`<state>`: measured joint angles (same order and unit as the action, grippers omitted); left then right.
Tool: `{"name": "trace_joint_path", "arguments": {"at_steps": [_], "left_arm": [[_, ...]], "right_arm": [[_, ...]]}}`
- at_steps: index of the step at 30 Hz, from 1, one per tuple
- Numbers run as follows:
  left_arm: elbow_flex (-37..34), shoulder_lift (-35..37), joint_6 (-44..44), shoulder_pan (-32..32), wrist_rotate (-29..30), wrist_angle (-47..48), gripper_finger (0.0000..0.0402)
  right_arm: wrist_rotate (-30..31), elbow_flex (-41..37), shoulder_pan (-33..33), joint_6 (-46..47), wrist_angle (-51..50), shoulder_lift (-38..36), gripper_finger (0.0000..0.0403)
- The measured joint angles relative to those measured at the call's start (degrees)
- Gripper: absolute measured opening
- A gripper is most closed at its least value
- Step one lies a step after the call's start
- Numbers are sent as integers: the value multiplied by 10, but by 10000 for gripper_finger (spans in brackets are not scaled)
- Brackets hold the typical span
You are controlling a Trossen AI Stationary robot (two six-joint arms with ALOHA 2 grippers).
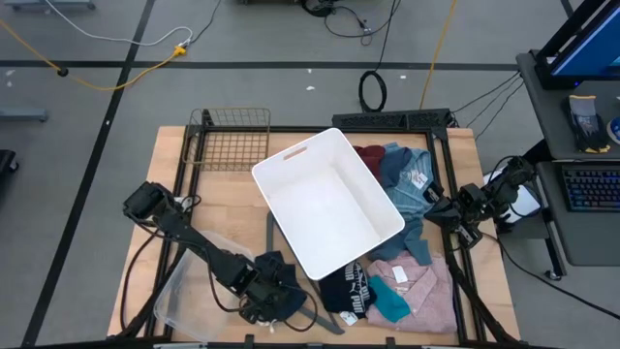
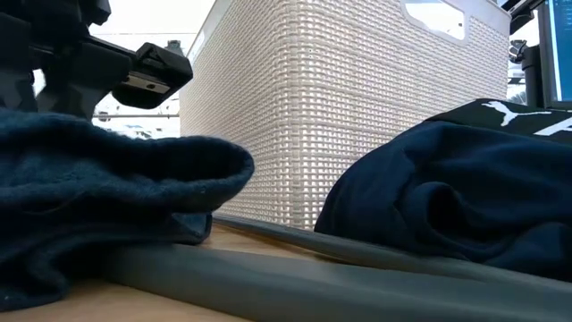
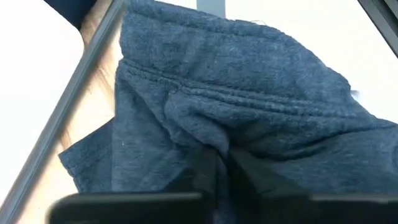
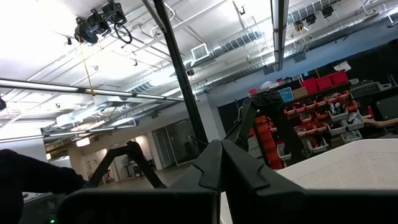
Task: Pick & Place Cloths
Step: Put the blue boxers into the wire basket
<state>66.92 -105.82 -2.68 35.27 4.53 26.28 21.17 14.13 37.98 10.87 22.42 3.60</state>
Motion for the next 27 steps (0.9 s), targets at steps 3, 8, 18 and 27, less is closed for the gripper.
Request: {"name": "trace_joint_path", "arguments": {"at_steps": [3, 8, 18, 27], "left_arm": [[0, 0, -3, 0, 0, -1, 11], [1, 0, -8, 0, 0, -8, 6], [101, -1, -11, 1, -1, 16, 3], [250, -1, -41, 15, -29, 182, 2]], "right_arm": [[0, 0, 0, 0, 0, 0, 4], [0, 0, 0, 0, 0, 0, 4], [0, 0, 0, 0, 0, 0, 4], [0, 0, 0, 0, 0, 0, 4]]}}
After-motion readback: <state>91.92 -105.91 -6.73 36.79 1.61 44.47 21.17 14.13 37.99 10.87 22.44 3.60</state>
